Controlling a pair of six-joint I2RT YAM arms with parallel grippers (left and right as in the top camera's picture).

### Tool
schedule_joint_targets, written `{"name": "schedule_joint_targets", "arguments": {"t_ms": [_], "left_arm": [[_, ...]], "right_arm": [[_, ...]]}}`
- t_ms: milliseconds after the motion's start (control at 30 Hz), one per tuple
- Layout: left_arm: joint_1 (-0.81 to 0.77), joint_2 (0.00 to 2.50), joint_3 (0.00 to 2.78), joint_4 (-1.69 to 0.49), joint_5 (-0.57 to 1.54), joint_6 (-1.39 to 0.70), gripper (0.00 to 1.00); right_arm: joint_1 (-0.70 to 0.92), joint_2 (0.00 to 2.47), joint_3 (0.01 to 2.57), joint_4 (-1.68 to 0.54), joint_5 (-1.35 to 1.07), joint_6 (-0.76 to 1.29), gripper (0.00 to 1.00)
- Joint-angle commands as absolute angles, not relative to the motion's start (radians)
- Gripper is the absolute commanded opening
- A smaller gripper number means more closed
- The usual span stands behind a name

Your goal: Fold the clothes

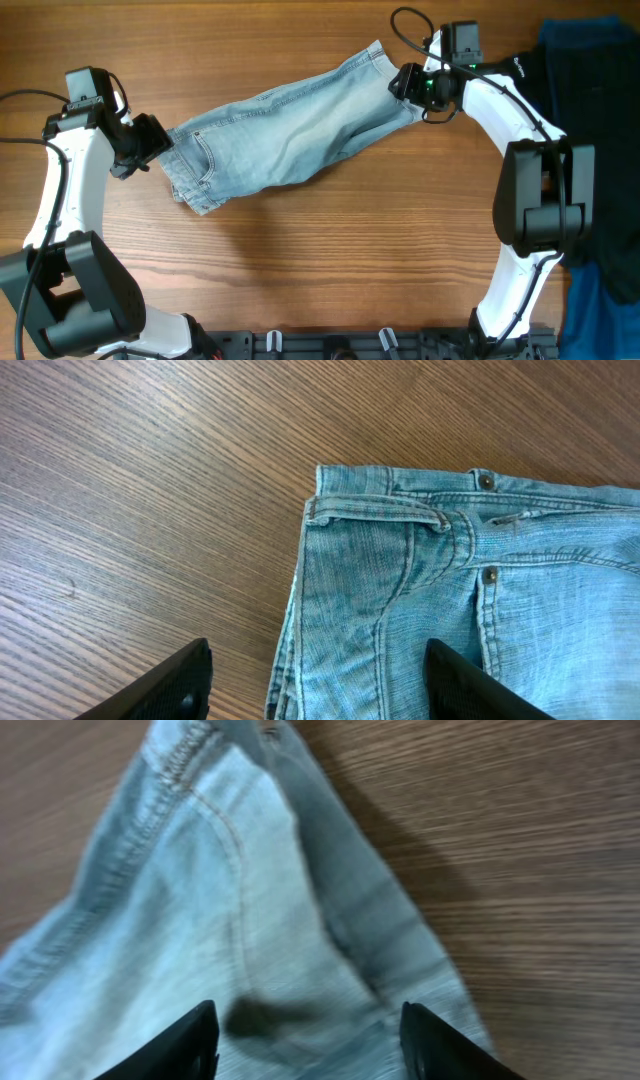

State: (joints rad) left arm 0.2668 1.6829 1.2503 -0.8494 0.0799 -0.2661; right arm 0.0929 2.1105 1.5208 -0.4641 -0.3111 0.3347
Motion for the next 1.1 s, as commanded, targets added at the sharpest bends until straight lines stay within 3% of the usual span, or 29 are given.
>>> {"name": "schedule_joint_targets", "arguments": {"t_ms": [0,133,167,200,233,267,500,667,700,733,800,833,867,967,1067], "left_arm": [[0.264,1.666,1.266,-0.85,0.093,-0.253,0.67],[0.264,1.666,1.266,-0.854,0.093,-0.253,0.67],[0.264,1.666,1.266,-0.854,0.093,-0.253,0.67],[0.264,1.666,1.266,-0.854,0.093,-0.253,0.67],[0.264,1.666,1.266,-0.854,0.093,-0.253,0.68],[0.264,1.666,1.266,-0.853,0.093,-0.253,0.68],[0.264,1.666,1.266,-0.852,0.093,-0.253,0.68],[0.264,1.666,1.266,-0.85,0.093,-0.253,0.68],[0.264,1.666,1.266,-0.85,0.093,-0.253,0.68],[0.264,1.666,1.266,-0.85,0.093,-0.253,0.69],[0.264,1.666,1.266,-0.85,0.093,-0.253,0.69],[0.264,1.666,1.266,-0.85,0.093,-0.253,0.69],[0.264,1.666,1.266,-0.852,0.093,-0.253,0.69],[0.264,1.666,1.266,-0.857,0.093,-0.253,0.69],[0.264,1.666,1.266,-0.857,0.093,-0.253,0.69]], "right_arm": [[0.093,2.118,1.53,-0.438,-0.321,0.183,0.64],[0.093,2.15,1.53,-0.402,-0.419,0.124,0.58],[0.093,2.152,1.53,-0.404,-0.427,0.111,0.51],[0.093,2.152,1.53,-0.406,-0.427,0.104,0.23],[0.088,2.142,1.53,-0.402,-0.427,0.103,0.09],[0.082,2.126,1.531,-0.4,-0.428,0.091,0.04],[0.027,1.888,1.533,-0.451,-0.498,0.06,0.04],[0.026,1.876,1.53,-0.573,-0.361,0.108,0.05],[0.026,1.885,1.53,-0.585,-0.342,0.108,0.12],[0.026,1.893,1.53,-0.593,-0.316,0.108,0.35],[0.025,1.915,1.53,-0.609,-0.255,0.117,0.59],[0.025,1.923,1.53,-0.621,-0.234,0.122,0.7],[0.025,1.93,1.53,-0.643,-0.211,0.134,0.72],[0.025,1.98,1.53,-0.711,-0.211,0.134,0.72],[0.025,2.033,1.53,-0.722,-0.318,0.13,0.49]]}}
